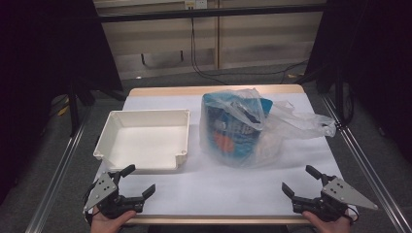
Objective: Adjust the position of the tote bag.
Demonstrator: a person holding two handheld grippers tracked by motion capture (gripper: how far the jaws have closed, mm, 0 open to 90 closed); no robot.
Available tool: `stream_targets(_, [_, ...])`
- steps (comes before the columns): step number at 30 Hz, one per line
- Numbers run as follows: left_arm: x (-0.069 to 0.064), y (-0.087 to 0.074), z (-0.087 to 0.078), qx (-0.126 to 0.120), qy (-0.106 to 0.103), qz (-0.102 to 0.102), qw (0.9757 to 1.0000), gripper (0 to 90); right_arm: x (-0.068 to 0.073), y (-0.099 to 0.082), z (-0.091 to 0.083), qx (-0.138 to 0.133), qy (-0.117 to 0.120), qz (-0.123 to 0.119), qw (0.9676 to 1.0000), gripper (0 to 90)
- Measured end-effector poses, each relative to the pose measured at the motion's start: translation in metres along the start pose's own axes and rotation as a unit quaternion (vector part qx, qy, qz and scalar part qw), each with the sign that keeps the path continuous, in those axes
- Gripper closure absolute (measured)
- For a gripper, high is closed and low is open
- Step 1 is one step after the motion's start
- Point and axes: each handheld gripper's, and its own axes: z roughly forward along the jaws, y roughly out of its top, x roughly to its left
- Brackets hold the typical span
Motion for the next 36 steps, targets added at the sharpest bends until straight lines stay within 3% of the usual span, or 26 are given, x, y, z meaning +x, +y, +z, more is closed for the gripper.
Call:
stream_targets(8, [0.005, -0.001, -0.0022, -0.004, 0.013, -0.015, 0.9998, 6.3, -0.0017, -0.0002, 0.0001, 0.003, 0.003, 0.0, 1.0, 7.5])
stream_targets(11, [0.0064, -0.0011, -0.0021, 0.007, 0.018, -0.013, 0.9997, 7.2, -0.0039, -0.0005, 0.0011, 0.004, 0.008, 0.008, 0.9999, 9.9])
stream_targets(17, [0.0074, -0.0008, -0.0011, 0.013, 0.012, -0.02, 0.9996, 8.7, -0.0066, -0.001, 0.0008, 0.009, 0.011, 0.012, 0.9998, 14.0])
stream_targets(25, [0.0037, 0.0005, 0.0003, 0.022, 0.002, -0.016, 0.9996, 13.4, -0.0067, -0.0014, 0.0014, 0.034, 0.023, 0.004, 0.9991, 23.7])
stream_targets(27, [0.0042, 0.0009, 0.0012, 0.019, -0.009, -0.03, 0.9993, 15.7, -0.0048, -0.0019, 0.0023, 0.042, 0.025, -0.005, 0.9988, 24.9])
stream_targets(30, [0.0049, 0.0036, 0.0023, 0.027, -0.003, -0.037, 0.9989, 16.6, -0.003, -0.0015, 0.0023, 0.045, 0.028, -0.008, 0.9986, 26.6])
stream_targets(35, [0.0031, 0.0067, 0.0038, 0.031, -0.013, -0.028, 0.999, 19.9, -0.0004, 0.0001, 0.0011, 0.048, 0.038, -0.014, 0.998, 33.3])
stream_targets(36, [0.0012, 0.0079, 0.0048, 0.038, -0.023, -0.016, 0.9989, 21.7, 0.0003, 0.0001, 0.0005, 0.05, 0.042, -0.011, 0.9978, 36.3])
